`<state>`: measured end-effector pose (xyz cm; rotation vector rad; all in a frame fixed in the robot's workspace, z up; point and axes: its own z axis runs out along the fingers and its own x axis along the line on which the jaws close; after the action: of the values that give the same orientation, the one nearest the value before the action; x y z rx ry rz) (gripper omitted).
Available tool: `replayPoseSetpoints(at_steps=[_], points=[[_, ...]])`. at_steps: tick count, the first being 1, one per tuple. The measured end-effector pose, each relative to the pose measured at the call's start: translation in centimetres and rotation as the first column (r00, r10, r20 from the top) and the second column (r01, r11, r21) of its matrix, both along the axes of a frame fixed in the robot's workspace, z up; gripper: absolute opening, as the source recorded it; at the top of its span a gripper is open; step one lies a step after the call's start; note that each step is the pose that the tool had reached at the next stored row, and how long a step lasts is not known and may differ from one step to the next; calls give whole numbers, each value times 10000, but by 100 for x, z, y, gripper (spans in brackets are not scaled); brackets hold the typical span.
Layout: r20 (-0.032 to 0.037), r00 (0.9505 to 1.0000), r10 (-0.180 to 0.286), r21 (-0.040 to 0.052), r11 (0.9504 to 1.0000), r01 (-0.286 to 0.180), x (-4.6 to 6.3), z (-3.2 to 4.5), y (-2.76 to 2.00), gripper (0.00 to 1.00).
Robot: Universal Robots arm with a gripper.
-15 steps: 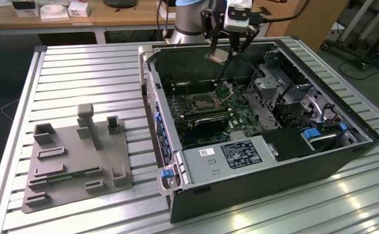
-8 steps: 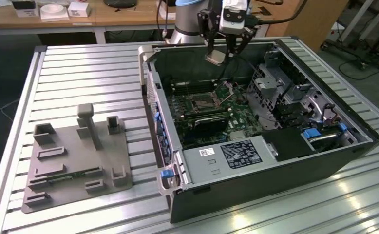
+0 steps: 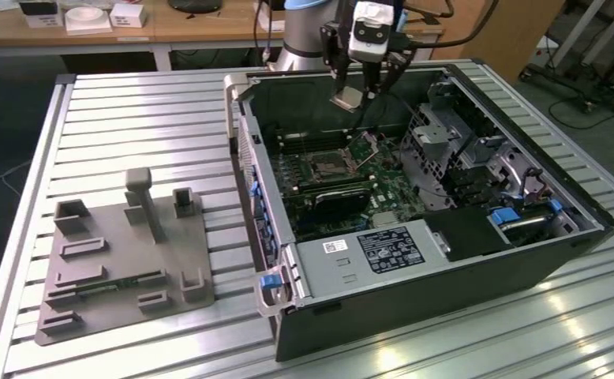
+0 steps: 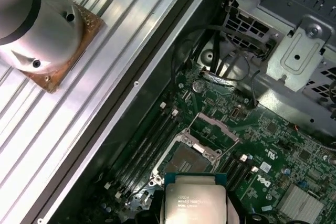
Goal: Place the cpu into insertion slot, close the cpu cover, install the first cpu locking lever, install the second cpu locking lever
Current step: 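Place the cpu into insertion slot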
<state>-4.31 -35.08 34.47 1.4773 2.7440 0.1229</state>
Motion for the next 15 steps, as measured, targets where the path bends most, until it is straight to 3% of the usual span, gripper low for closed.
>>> replayPoseSetpoints(at_steps=[9, 15], points=[[-49, 9960, -887, -69, 9960, 887, 0, -98, 2, 54], [-49, 9950, -1002, -68, 9950, 1001, 0, -103, 1, 54]])
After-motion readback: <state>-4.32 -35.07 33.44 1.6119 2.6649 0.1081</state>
